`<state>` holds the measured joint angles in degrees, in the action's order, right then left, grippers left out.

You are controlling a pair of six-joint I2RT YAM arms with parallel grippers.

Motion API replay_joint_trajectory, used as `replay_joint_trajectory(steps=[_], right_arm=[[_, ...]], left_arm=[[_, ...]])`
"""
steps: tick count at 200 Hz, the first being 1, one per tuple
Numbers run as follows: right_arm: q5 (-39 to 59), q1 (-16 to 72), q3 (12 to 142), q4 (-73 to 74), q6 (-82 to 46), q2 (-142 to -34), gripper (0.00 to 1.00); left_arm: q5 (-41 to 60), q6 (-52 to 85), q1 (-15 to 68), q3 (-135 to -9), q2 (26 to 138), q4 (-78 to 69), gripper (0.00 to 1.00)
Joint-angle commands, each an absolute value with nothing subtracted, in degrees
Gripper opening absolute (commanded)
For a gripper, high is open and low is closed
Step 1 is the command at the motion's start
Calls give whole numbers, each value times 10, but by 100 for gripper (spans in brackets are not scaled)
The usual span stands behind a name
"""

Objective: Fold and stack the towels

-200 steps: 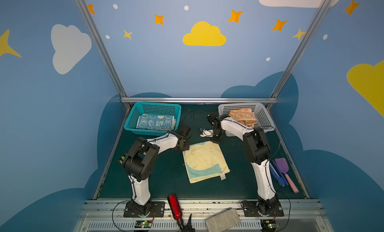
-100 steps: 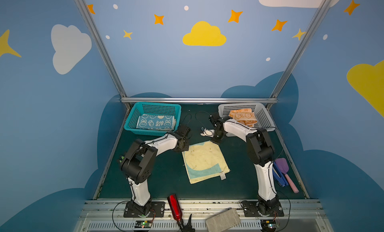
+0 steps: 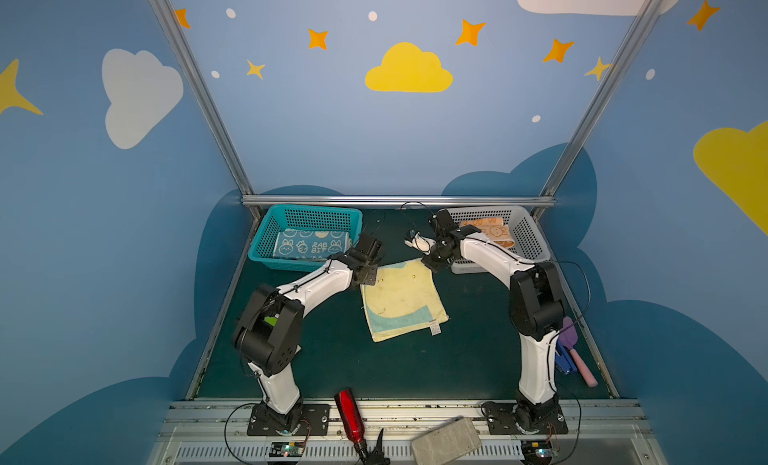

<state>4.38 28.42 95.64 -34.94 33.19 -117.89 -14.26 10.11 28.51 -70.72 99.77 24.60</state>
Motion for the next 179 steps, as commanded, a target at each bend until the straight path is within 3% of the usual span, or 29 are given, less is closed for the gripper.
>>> replay_joint_trajectory(steps=[1,63,179], right_arm=[[56,277,945,-338,311,-1149,0],[108,273,868,-343,320,-1076,0],[126,286,709,-377,231,-975,0]], left_arm=[[-162,71,281,-711,964,260,4],[-83,79,287,-624,888,236,4],[-81,144,366,-543,829,261,4]])
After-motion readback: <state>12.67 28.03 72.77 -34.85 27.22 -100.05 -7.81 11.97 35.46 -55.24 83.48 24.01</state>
